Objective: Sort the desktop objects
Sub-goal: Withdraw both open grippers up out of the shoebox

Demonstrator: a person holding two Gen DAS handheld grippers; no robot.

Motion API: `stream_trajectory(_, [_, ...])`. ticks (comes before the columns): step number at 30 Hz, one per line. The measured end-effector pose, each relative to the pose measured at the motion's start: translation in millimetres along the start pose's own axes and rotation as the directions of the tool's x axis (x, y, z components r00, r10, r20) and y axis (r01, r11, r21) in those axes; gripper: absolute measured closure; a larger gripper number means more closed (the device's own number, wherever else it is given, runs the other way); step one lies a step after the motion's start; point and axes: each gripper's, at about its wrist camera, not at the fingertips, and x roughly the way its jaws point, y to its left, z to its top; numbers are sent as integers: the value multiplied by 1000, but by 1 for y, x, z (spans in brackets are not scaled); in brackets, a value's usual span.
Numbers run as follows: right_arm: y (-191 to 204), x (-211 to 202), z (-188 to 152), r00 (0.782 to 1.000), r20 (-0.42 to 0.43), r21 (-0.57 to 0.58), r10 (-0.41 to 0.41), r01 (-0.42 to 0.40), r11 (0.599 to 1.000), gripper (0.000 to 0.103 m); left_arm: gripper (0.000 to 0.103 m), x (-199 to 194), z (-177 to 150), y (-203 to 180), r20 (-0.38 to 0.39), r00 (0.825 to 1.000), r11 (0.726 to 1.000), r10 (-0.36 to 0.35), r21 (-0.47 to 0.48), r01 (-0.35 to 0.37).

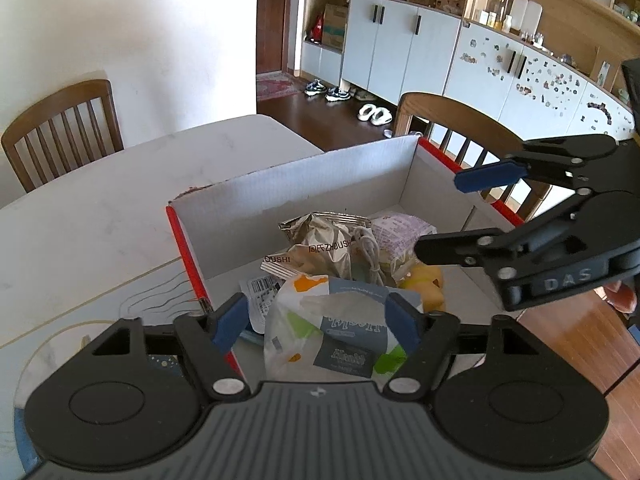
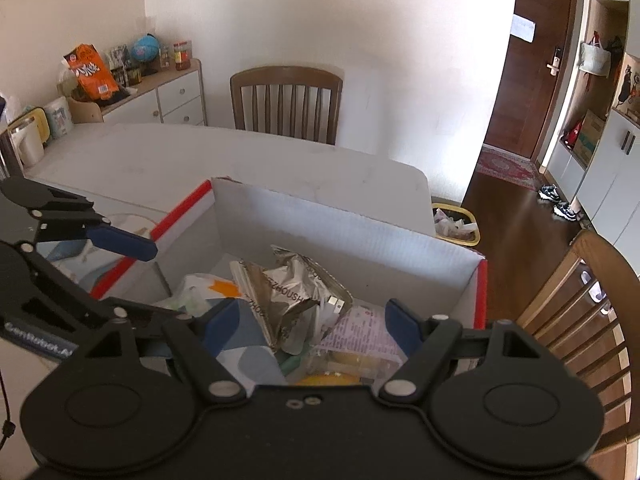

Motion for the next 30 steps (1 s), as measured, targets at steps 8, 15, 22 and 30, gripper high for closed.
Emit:
stream_trajectory(8, [8, -31, -7, 999, 29, 47, -13, 12, 999, 21, 19, -19, -3, 1, 36, 999, 1000, -1, -11, 2])
stream_trajectory(15, [20, -54, -18, 996, 72, 73, -55, 49, 996, 9, 1, -37, -10, 3, 64, 998, 1000, -2, -30, 4])
stream_trajectory(22, [40, -70, -27, 992, 100, 63, -82, 76, 995, 7, 0, -55, -18, 2, 88, 996, 999, -7, -46, 11])
stream_trajectory(30, [52, -89, -36, 985, 128, 86, -113, 102, 991, 7, 0, -77, -29, -4, 79, 997, 999, -11, -47, 14])
